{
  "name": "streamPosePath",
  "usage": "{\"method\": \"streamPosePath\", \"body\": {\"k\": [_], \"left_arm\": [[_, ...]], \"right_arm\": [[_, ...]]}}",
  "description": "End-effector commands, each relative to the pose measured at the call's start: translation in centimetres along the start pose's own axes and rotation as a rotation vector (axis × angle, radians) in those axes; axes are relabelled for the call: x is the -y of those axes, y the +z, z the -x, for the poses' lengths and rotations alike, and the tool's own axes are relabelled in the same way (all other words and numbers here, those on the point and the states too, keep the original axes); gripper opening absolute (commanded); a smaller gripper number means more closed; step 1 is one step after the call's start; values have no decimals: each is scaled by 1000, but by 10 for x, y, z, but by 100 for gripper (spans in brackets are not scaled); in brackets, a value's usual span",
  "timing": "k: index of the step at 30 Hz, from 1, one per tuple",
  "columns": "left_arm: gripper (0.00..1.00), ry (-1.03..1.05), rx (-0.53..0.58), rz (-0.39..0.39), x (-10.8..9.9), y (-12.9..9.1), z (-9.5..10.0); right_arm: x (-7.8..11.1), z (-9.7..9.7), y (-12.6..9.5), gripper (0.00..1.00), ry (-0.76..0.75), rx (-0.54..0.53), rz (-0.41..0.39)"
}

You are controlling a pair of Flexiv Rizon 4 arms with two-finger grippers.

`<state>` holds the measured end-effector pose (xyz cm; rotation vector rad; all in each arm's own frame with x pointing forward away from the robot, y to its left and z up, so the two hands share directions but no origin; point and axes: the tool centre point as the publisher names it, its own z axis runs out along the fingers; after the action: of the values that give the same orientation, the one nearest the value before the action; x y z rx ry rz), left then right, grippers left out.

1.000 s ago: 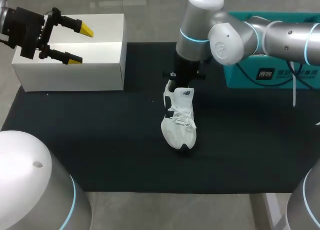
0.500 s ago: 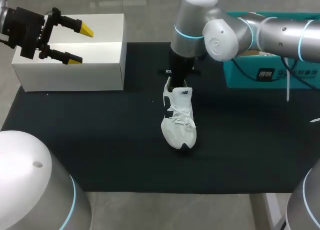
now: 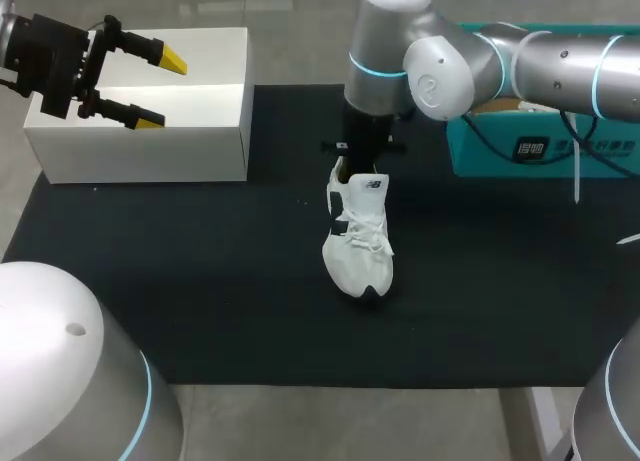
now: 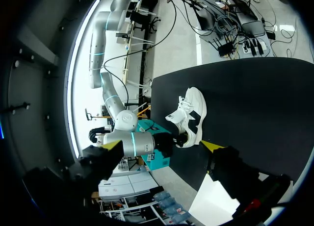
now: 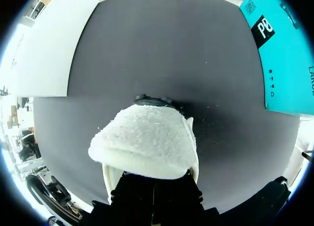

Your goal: Take the shoe out of the shoebox, open the shoe tongue, remove and reinsert the insole, then place the shoe into the shoebox

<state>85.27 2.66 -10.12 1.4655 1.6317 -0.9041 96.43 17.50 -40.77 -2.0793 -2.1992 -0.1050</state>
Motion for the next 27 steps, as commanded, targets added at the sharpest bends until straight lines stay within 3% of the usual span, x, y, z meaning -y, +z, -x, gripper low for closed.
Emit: {"method": "streamPosePath", "body": {"k": [1, 9, 22, 27], "left_arm": [[100, 0, -4, -2, -1, 0, 0], [100, 0, -4, -2, -1, 0, 0], [100, 0, -4, -2, -1, 0, 0], [100, 0, -4, -2, -1, 0, 0]], "right_arm": [[0, -1, 6, 0, 7, 0, -15], [28, -9, -26, 0, 29, 52, -28], [36, 6, 15, 0, 81, 26, -137], [39, 2, -3, 0, 82, 34, -119]]}}
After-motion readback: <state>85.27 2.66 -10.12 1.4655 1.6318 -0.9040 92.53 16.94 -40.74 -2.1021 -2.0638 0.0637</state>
